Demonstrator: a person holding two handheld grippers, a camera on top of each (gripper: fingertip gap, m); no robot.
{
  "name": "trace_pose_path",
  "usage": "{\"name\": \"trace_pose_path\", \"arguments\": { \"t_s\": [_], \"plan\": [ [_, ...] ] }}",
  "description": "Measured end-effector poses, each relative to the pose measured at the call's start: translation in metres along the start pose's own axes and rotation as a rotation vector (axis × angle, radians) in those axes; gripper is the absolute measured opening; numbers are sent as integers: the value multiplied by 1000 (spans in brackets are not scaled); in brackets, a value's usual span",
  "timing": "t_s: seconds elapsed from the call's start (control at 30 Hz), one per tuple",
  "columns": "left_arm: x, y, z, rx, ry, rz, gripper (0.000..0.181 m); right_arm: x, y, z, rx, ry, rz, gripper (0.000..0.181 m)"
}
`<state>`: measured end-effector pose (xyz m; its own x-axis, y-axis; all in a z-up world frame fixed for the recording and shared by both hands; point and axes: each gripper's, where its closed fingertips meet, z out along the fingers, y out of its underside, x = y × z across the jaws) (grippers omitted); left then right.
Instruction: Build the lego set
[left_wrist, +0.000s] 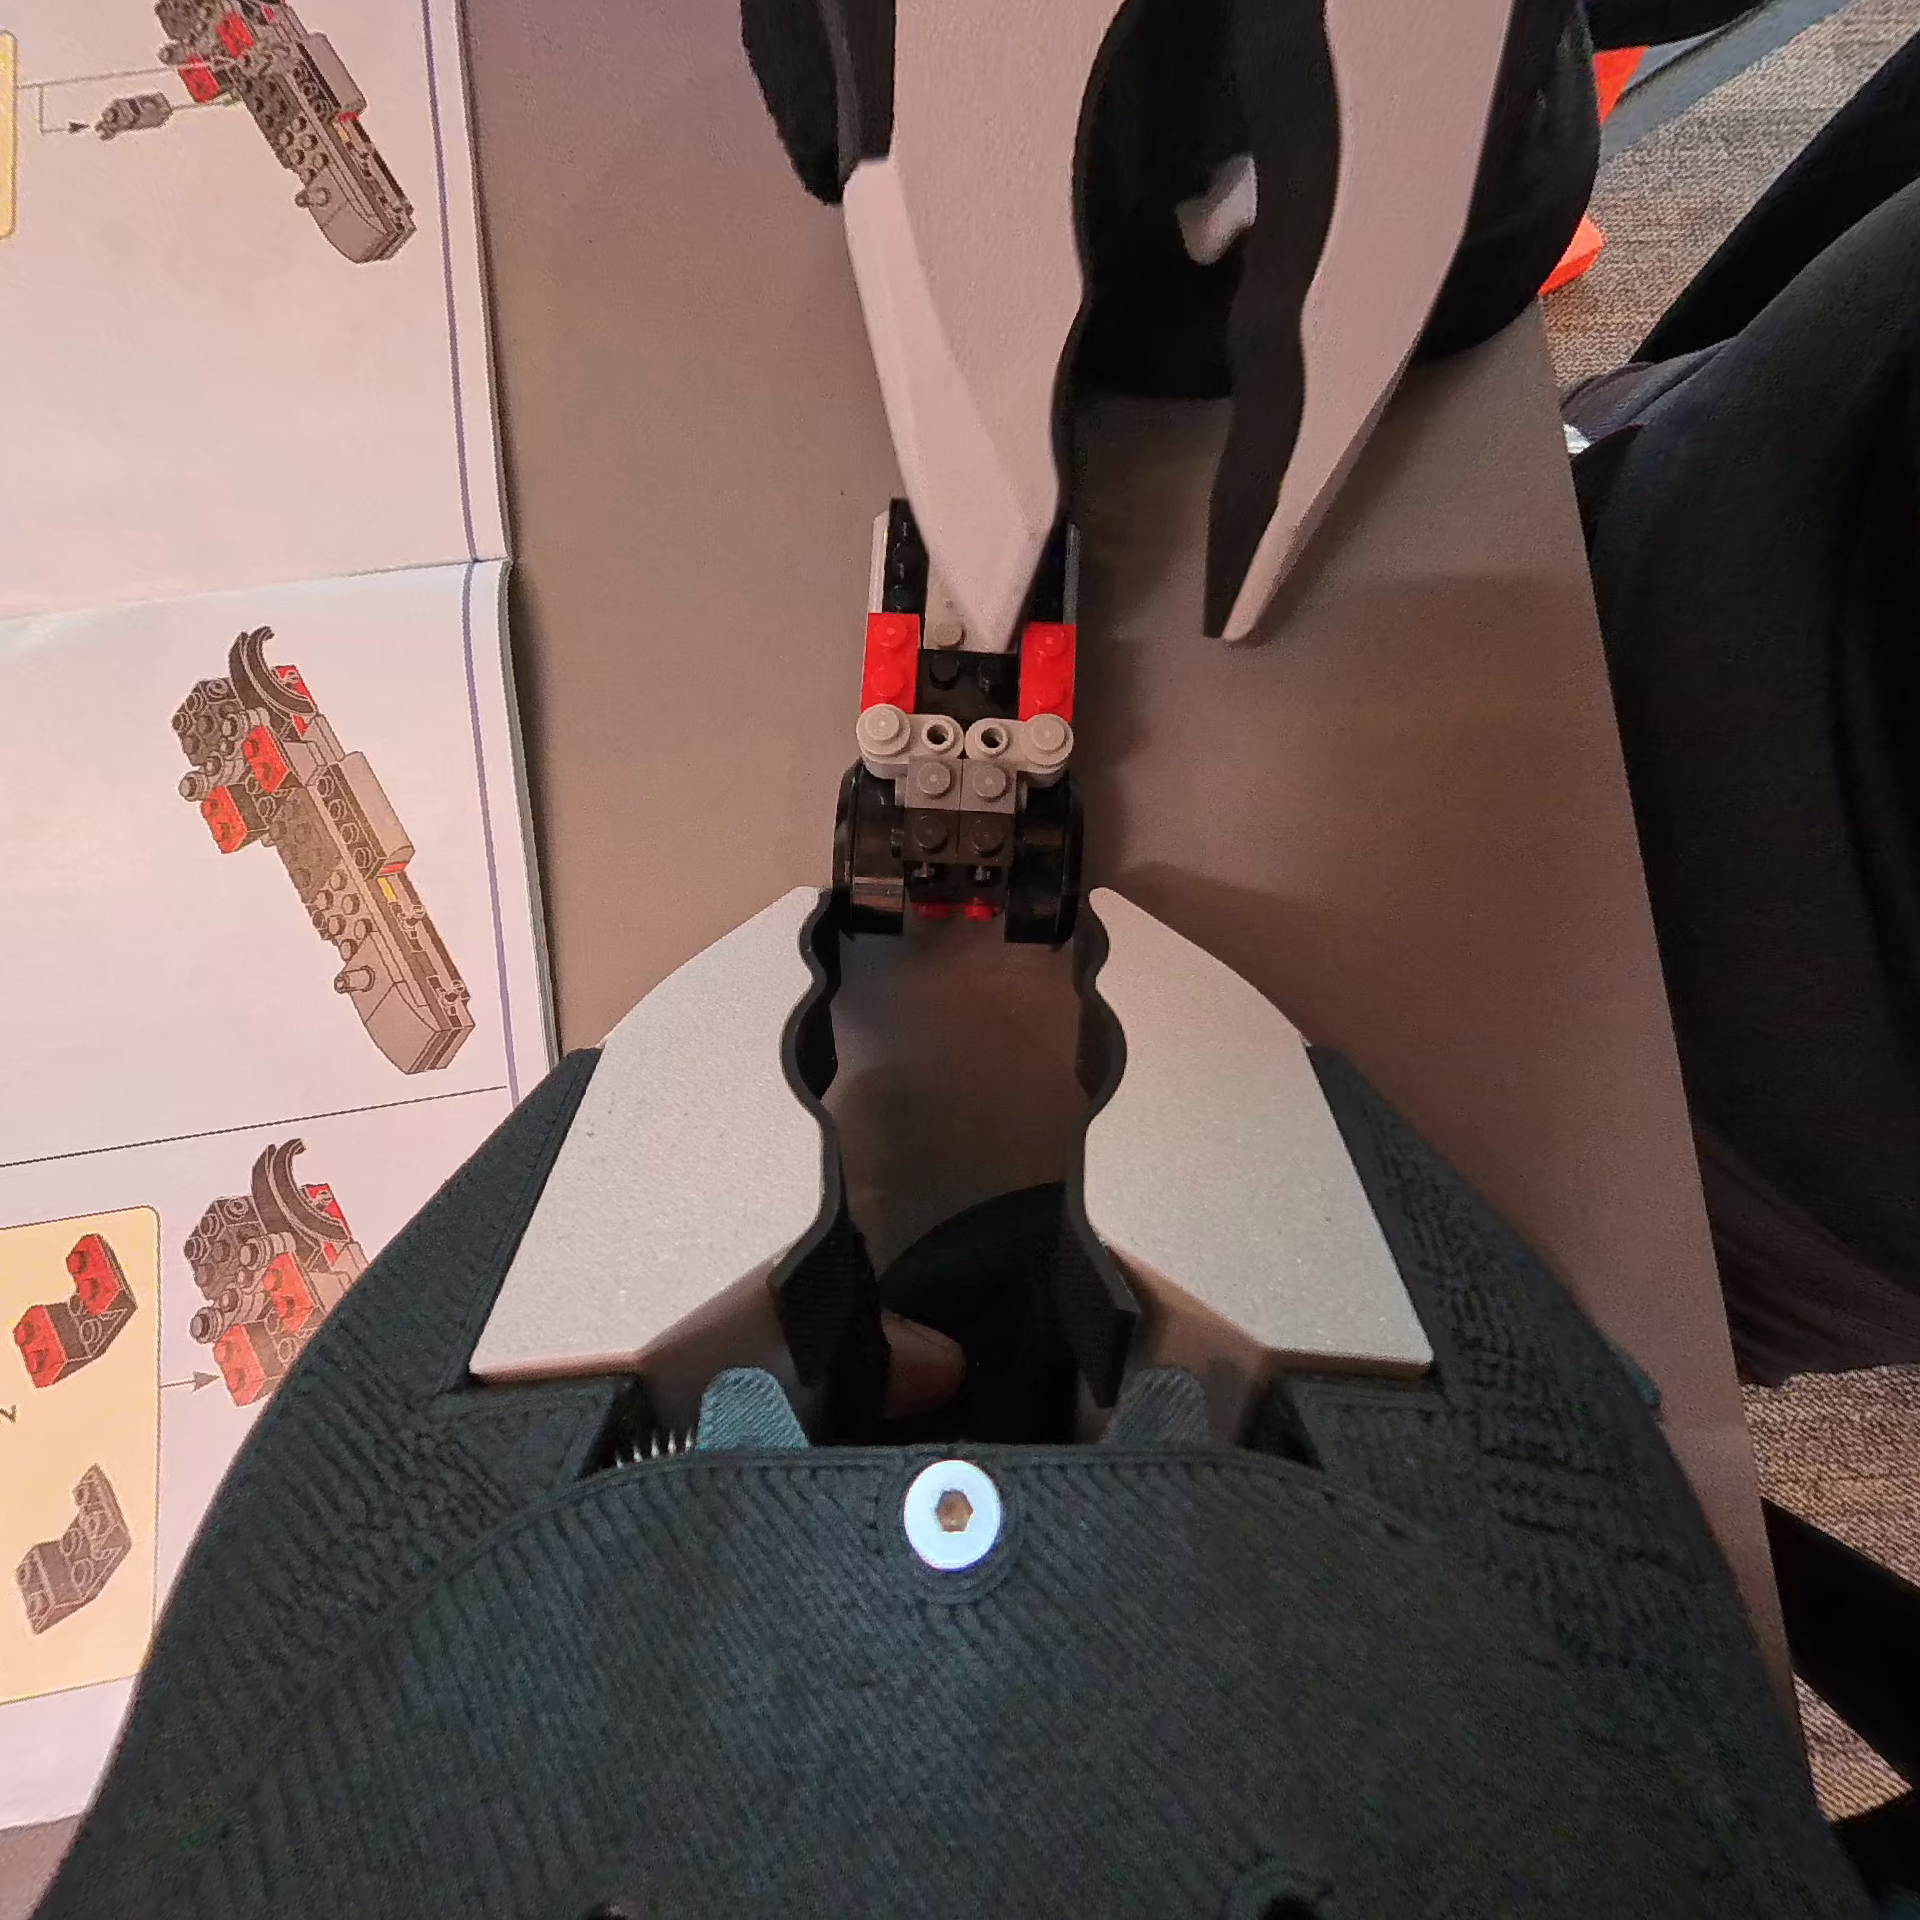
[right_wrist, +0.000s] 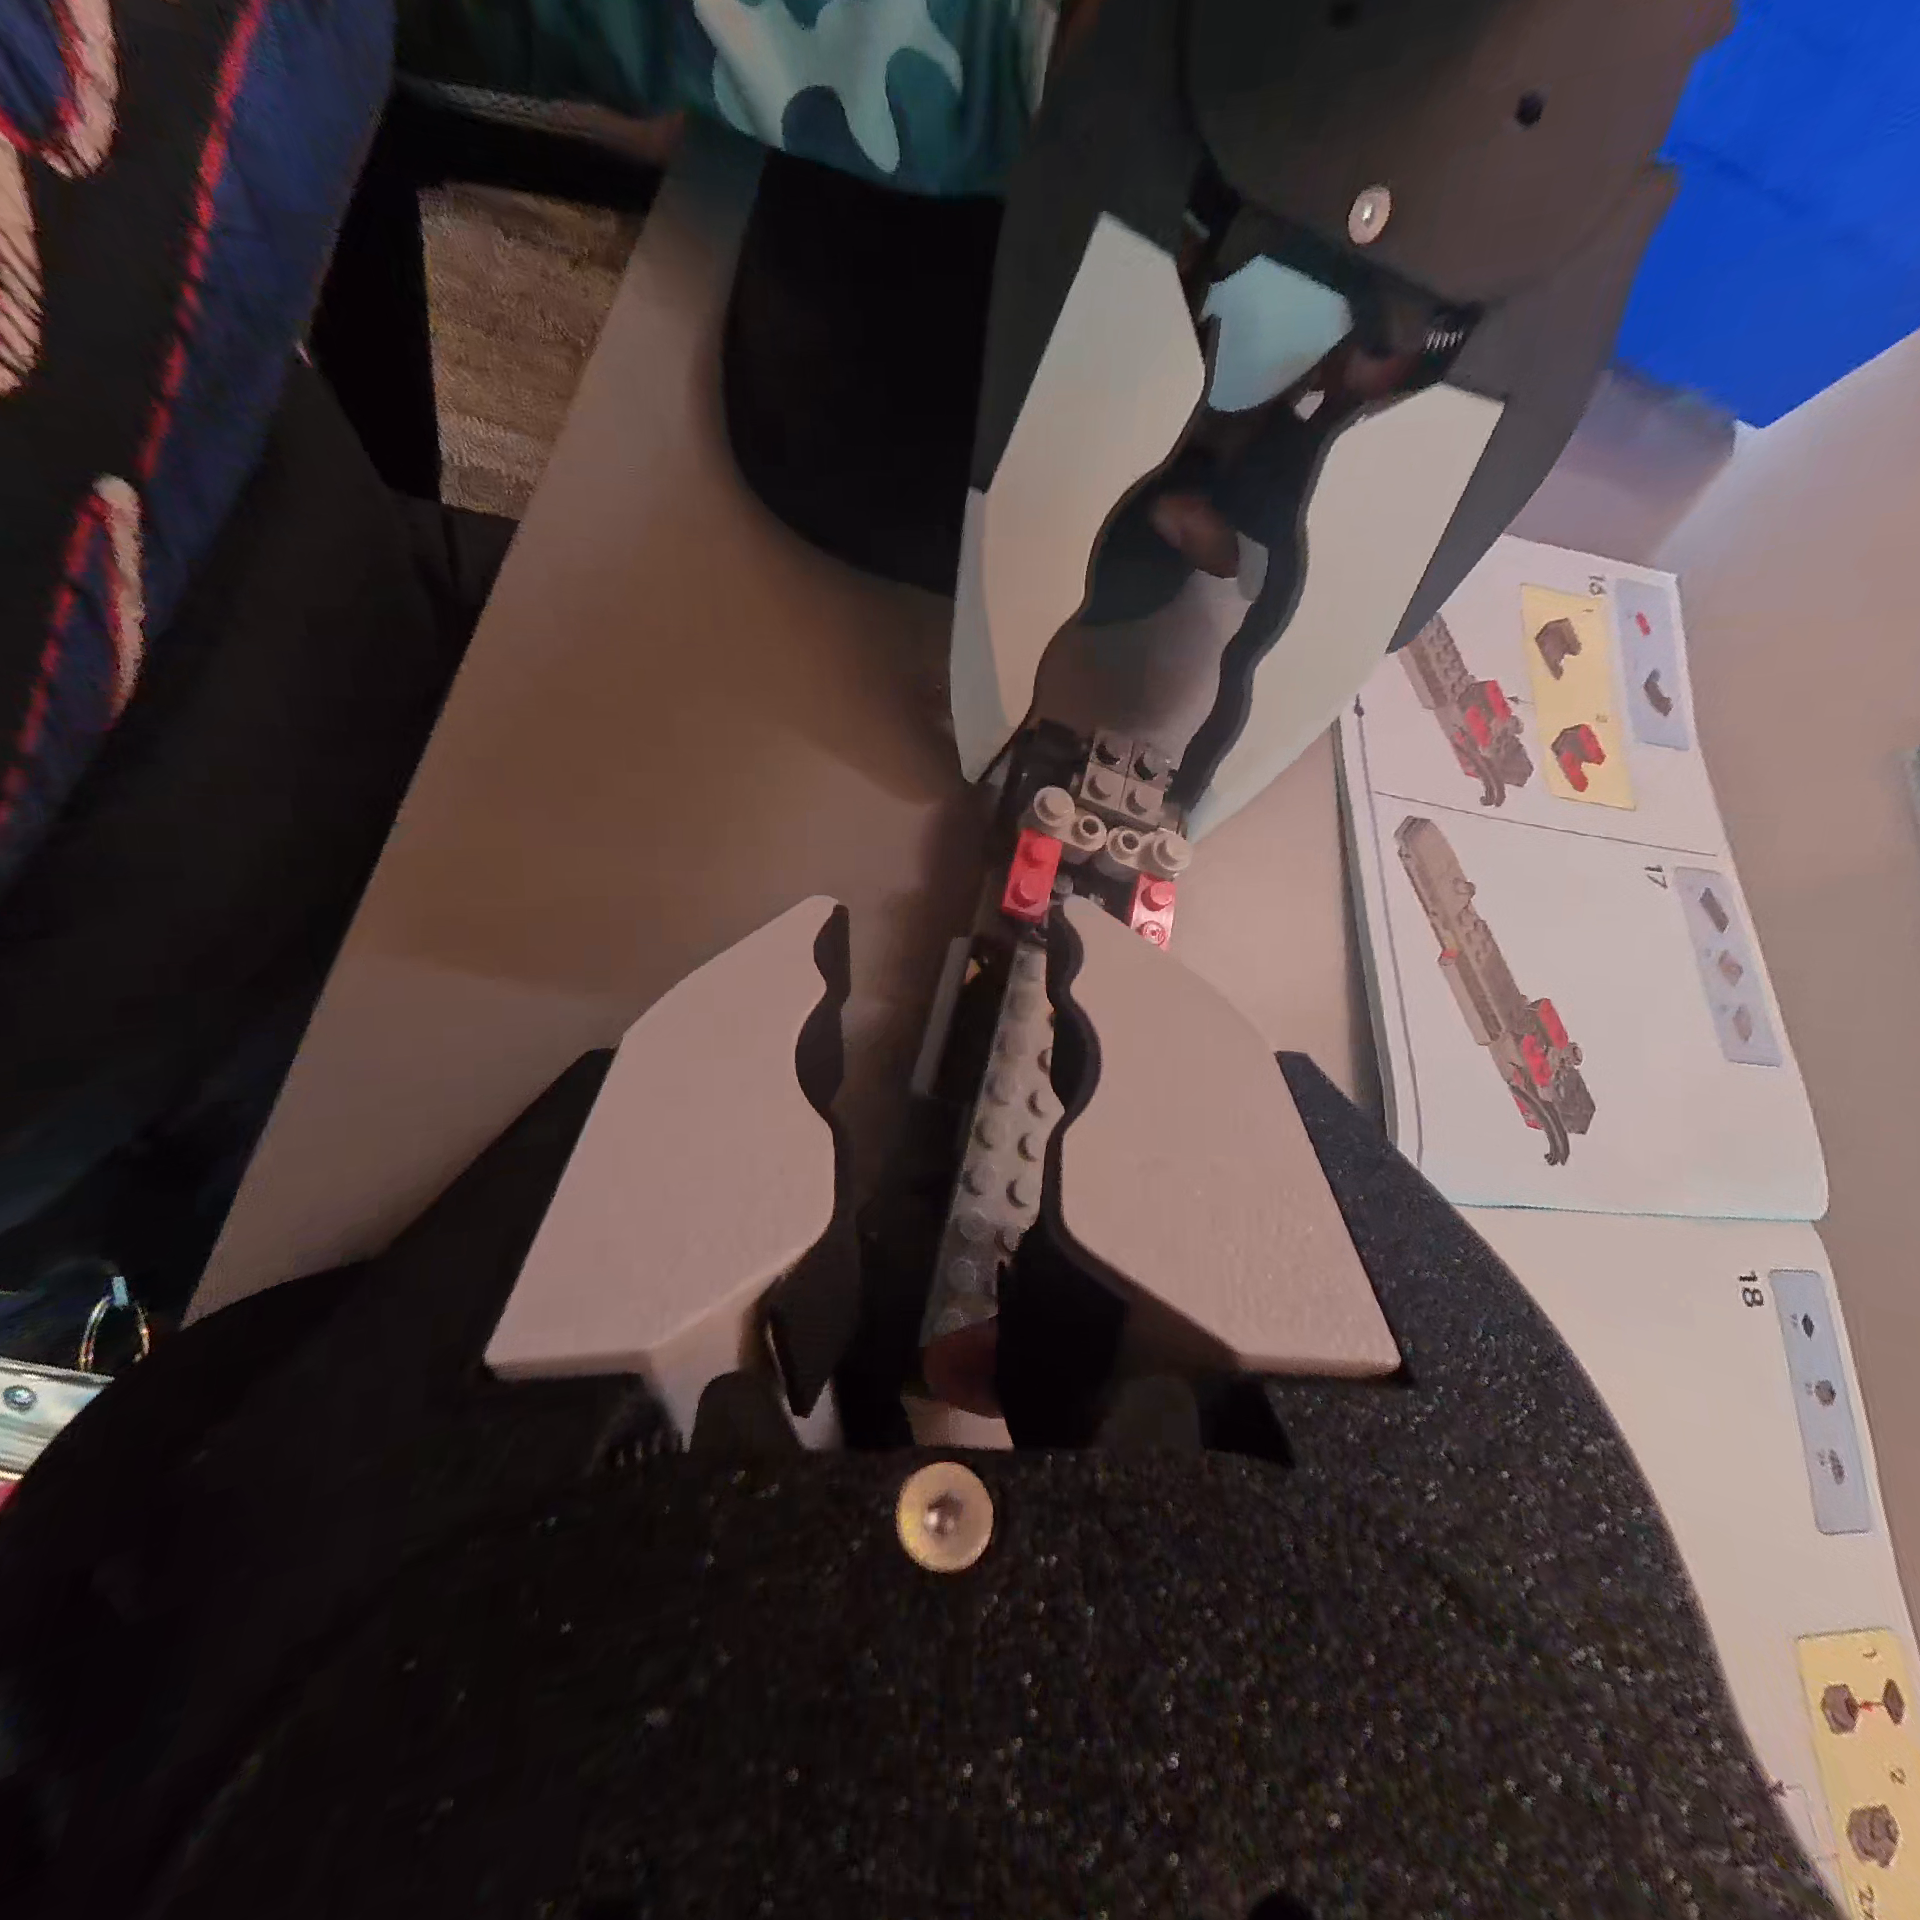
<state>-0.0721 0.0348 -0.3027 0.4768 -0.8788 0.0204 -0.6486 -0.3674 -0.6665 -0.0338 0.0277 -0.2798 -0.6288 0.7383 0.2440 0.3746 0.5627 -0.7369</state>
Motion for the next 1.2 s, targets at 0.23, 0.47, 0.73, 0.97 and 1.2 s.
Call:
{"name": "trace_pose_path", "arguments": {
  "t_s": [0.23,0.47,0.73,0.97,1.2],
  "plan": [
    [0,0,0,0,1,-1,43,2,6,4,-38,28,-13,36],
    [0,0,0,0,1,-1,43,3,7,5,-49,42,1,35],
    [0,0,0,0,-1,-3,43,2,4,3,2,37,5,48],
    [-1,0,0,1,-4,-4,43,4,7,6,-44,84,-28,46],
    [-1,0,0,-1,-7,-4,43,5,6,6,-33,74,-13,46]
  ]
}}
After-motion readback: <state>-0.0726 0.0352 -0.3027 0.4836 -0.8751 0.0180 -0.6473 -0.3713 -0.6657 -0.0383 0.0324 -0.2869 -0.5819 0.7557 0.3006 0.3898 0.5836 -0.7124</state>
